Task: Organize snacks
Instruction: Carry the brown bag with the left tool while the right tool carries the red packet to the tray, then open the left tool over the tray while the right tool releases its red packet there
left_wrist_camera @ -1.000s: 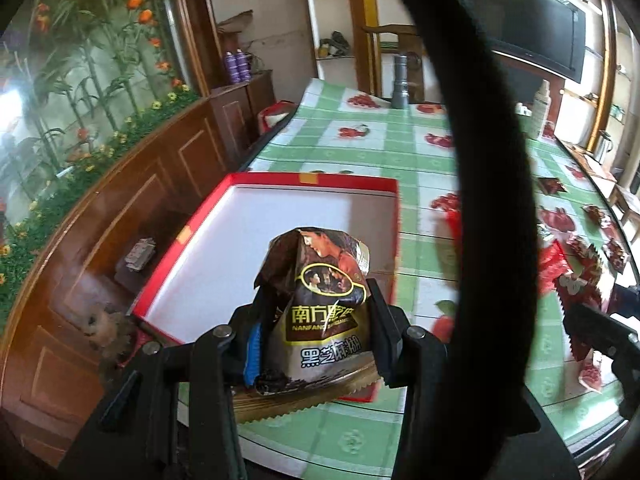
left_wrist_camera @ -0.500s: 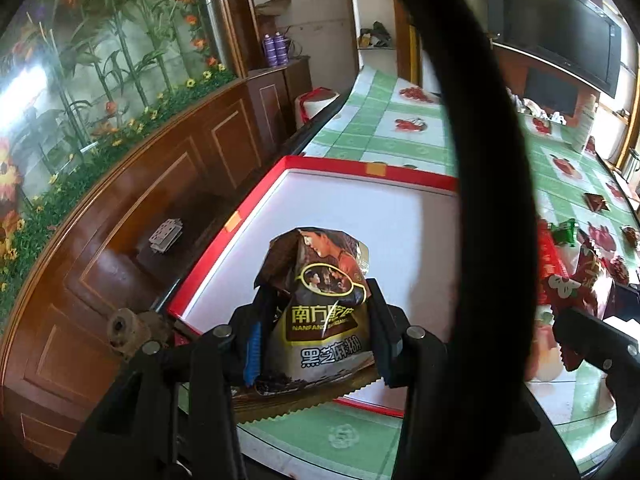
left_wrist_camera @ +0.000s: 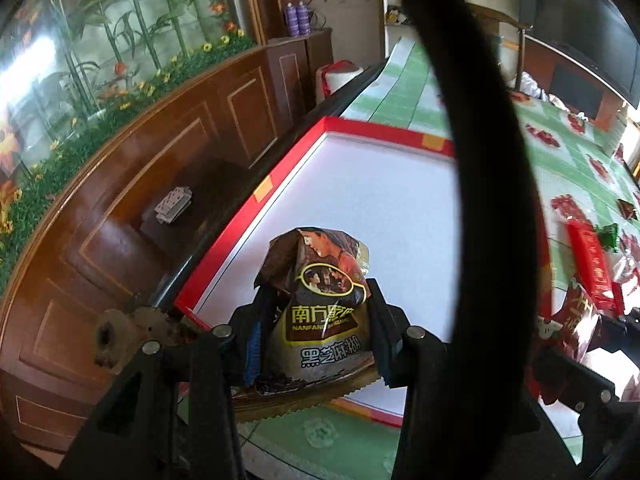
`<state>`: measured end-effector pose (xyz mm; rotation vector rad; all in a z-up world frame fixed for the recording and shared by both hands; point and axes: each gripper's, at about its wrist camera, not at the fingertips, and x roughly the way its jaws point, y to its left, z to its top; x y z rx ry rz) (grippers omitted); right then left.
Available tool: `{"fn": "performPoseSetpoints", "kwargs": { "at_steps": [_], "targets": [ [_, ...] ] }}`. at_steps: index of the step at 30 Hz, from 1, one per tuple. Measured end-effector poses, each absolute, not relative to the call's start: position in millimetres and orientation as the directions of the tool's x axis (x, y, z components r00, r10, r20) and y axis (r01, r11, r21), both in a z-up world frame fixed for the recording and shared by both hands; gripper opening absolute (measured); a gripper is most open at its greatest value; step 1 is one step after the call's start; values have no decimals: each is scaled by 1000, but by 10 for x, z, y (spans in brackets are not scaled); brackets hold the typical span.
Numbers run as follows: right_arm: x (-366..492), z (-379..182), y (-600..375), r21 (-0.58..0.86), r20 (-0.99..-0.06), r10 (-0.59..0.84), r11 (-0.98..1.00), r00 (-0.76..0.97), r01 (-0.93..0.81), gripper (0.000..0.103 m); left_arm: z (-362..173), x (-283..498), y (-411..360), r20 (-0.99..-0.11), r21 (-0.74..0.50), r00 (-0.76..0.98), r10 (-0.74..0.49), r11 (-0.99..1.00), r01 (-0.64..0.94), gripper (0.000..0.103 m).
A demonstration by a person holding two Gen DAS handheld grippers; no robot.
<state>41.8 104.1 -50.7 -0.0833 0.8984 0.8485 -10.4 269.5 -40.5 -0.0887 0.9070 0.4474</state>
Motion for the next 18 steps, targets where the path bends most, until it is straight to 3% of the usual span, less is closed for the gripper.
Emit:
{"fn": "performPoseSetpoints", "kwargs": {
  "at_steps": [10,14,18],
  "targets": [
    [546,-737,1414,250,-761,585,664,281,-705,45,-686,157,2928,-820,136,458,344,894,-428,46],
    [534,-815,1474,237,-784,562,662,262,-711,49,-691,202,2949,-825,144,450,342,897,-418,52],
    [479,-770,1412,234,-776,568,662,273,-712,50,-642,178,2948,-822,131,460,335,898,-419,71]
  ]
}}
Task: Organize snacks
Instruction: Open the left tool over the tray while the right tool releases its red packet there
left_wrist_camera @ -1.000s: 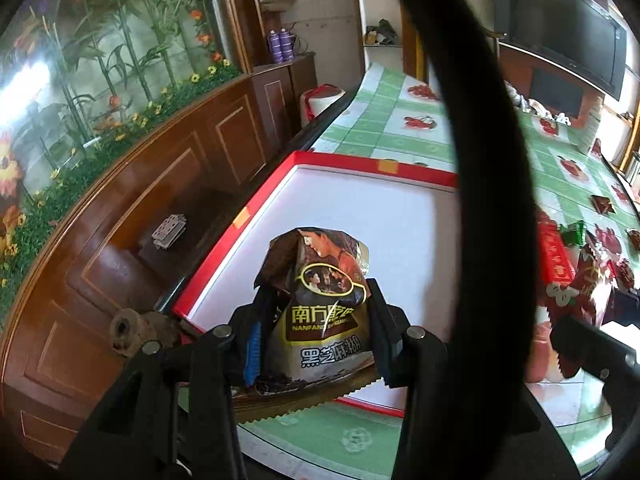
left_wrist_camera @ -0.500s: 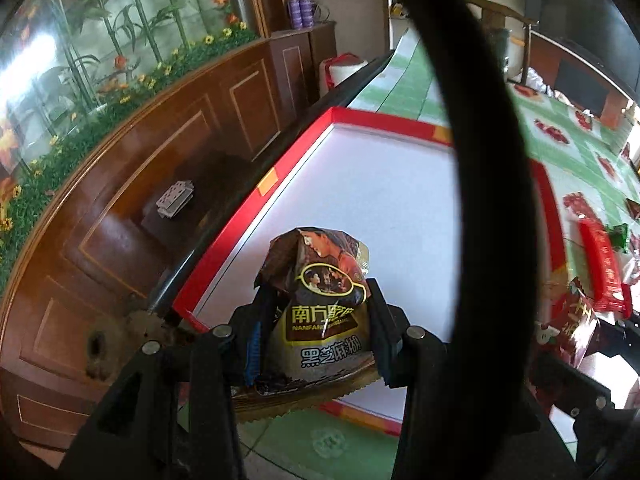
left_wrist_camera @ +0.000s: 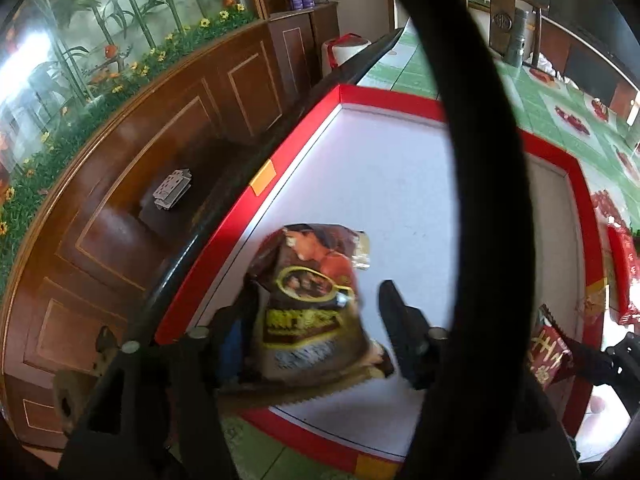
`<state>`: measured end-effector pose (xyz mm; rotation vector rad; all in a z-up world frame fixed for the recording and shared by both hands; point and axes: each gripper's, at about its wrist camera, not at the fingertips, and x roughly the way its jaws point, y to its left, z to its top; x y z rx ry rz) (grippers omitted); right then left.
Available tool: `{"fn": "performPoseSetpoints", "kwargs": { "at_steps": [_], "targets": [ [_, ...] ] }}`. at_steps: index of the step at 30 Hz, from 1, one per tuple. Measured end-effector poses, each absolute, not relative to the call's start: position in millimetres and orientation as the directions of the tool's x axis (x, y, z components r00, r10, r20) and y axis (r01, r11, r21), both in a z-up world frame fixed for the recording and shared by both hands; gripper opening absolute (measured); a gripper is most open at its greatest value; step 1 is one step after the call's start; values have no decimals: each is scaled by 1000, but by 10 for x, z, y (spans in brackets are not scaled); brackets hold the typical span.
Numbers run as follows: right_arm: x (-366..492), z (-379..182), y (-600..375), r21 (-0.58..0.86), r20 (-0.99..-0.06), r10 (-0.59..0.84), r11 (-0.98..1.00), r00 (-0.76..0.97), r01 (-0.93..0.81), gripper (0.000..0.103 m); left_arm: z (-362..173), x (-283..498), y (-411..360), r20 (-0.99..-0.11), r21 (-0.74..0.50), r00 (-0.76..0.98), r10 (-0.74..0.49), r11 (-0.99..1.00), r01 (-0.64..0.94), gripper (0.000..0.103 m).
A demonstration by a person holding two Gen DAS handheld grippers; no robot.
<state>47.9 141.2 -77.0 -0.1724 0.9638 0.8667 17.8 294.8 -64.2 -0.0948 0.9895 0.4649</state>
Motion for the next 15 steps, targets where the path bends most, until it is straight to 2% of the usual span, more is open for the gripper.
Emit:
{"fn": "performPoseSetpoints", "kwargs": {
  "at_steps": [2,4,5,9,15],
  "targets": [
    [435,-680,1318,236,-763,579,664,288,-710,51,-551,137,2929,-804,139,477,355,892,-430,81],
    [389,-567,1165,243,-742,594,669,310,-702,57,-468,103,2893,-793,133,496,352,896,-423,83],
    [356,-499,1054,246,-728,602,675,327,-696,58,-438,93,2876,-788,139,500,360,895,-424,88],
    [264,-318,609,261,-688,614,707,386,-658,60,-290,27,2787,-769,135,526,363,897,-421,89],
    [212,-303,-251,268,-686,530,821,498,-504,61,-110,-29,2456,-745,121,577,333,919,-375,89]
  ]
}}
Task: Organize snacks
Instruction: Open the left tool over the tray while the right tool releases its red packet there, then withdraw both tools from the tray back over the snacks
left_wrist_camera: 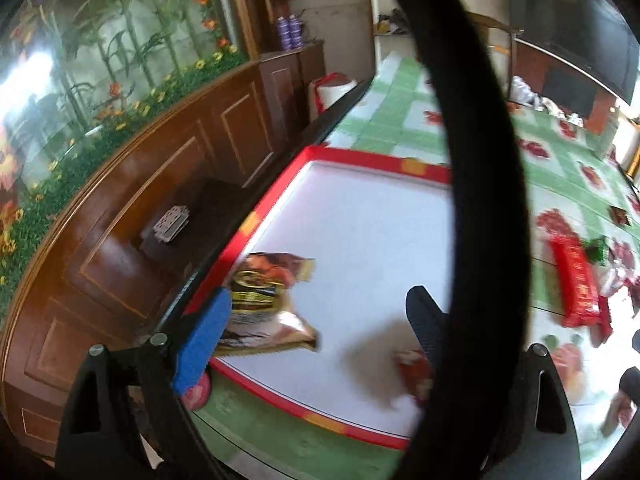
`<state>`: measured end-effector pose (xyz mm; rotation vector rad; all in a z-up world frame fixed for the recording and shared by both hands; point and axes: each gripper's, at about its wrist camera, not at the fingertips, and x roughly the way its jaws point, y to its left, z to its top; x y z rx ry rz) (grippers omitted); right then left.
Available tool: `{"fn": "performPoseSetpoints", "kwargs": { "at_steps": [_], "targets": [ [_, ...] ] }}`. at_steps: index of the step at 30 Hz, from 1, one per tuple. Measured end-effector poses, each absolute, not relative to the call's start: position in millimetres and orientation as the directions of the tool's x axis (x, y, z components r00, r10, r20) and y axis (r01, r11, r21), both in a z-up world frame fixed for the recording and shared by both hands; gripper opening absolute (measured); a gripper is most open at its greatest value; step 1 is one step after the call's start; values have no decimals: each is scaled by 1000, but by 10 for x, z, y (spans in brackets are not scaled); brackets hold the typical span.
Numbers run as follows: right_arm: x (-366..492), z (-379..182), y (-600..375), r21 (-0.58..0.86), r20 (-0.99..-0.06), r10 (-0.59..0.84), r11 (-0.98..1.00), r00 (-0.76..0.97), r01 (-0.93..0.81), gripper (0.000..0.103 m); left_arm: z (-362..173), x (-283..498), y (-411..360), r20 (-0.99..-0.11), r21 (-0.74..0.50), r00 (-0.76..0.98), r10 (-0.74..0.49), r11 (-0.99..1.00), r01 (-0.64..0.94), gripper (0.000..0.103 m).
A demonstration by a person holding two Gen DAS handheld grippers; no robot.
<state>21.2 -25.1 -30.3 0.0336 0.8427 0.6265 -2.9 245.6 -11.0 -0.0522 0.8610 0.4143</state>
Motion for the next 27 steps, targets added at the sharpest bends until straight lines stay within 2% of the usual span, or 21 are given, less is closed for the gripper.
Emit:
{"fn": "performPoseSetpoints", "kwargs": {
  "at_steps": [7,17,27],
  "targets": [
    [170,-374,-1065,295,-698,432,900,571,-321,62,9,7,1741,-736,124,629,251,963,-238,89],
    [-9,-345,-1552,317,-670,399,916,626,-245,66,18,5,955,-736,144,655,169,985,-92,91],
    [-97,-406,-1907,340,-659,374,922,653,-185,66,84,-23,573,-720,172,676,159,984,-49,92]
  ]
}}
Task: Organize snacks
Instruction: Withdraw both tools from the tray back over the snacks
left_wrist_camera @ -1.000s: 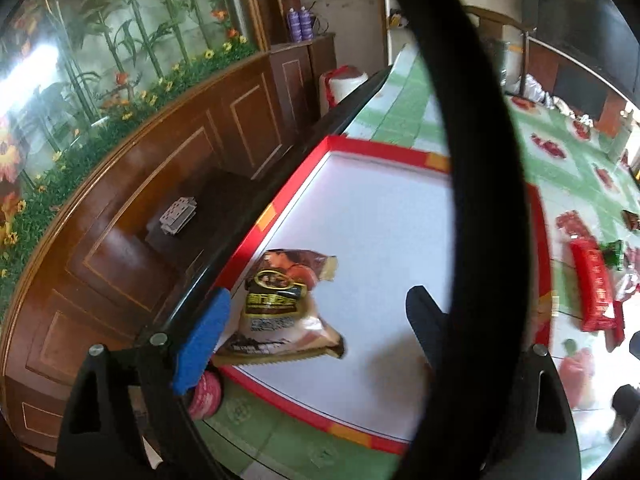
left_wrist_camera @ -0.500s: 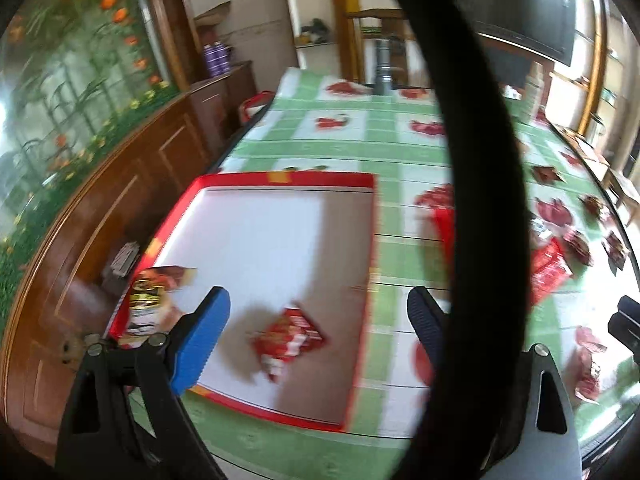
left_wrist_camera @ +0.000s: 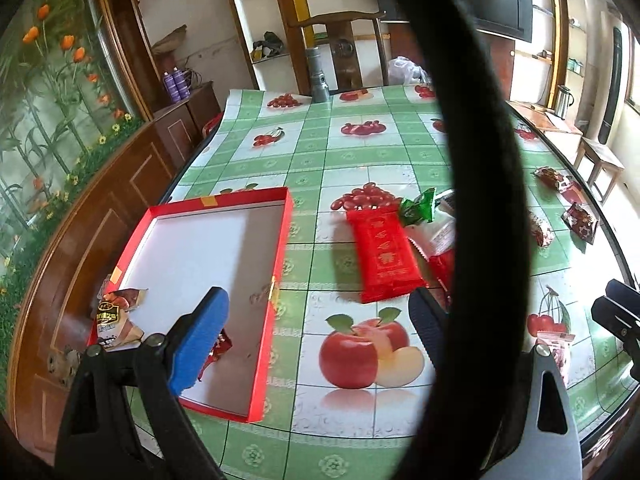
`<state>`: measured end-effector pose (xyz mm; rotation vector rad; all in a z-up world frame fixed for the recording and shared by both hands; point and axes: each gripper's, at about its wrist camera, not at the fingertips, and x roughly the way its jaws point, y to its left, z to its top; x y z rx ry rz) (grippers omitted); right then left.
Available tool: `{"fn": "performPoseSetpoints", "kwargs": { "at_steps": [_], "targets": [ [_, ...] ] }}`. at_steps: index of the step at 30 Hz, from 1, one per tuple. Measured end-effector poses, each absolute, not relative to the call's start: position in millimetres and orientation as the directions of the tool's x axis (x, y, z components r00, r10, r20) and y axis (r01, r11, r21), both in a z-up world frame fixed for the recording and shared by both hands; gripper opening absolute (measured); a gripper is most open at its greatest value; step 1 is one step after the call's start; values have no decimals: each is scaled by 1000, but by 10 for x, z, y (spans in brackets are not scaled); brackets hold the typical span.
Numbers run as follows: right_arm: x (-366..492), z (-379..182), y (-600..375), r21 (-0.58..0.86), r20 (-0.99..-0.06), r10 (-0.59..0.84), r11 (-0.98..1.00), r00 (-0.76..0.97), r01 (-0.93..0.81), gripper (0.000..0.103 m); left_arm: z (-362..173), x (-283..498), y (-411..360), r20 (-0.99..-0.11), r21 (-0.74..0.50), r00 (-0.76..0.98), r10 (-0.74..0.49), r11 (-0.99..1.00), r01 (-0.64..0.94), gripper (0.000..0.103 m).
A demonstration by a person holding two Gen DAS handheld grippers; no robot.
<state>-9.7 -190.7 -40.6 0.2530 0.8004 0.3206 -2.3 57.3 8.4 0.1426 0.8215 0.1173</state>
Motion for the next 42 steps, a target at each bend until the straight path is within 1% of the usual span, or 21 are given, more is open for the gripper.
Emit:
{"fn": "performPoseSetpoints", "kwargs": {
  "at_steps": [13,30,34,42],
  "targets": [
    [-95,-410,-1972,342,-657,367,924,659,-173,68,76,-6,501,-721,165,676,153,985,-47,92],
    [-37,-424,-1877,322,-671,359,929,649,-182,68,-1,53,638,-741,135,658,137,989,-54,92],
    [-2,-451,-1893,323,-674,356,930,647,-175,68,-59,89,693,-758,101,643,110,994,-50,92],
    [44,-498,-1929,333,-679,355,929,643,-161,68,-128,150,728,-776,76,623,94,996,-56,92]
  ]
}}
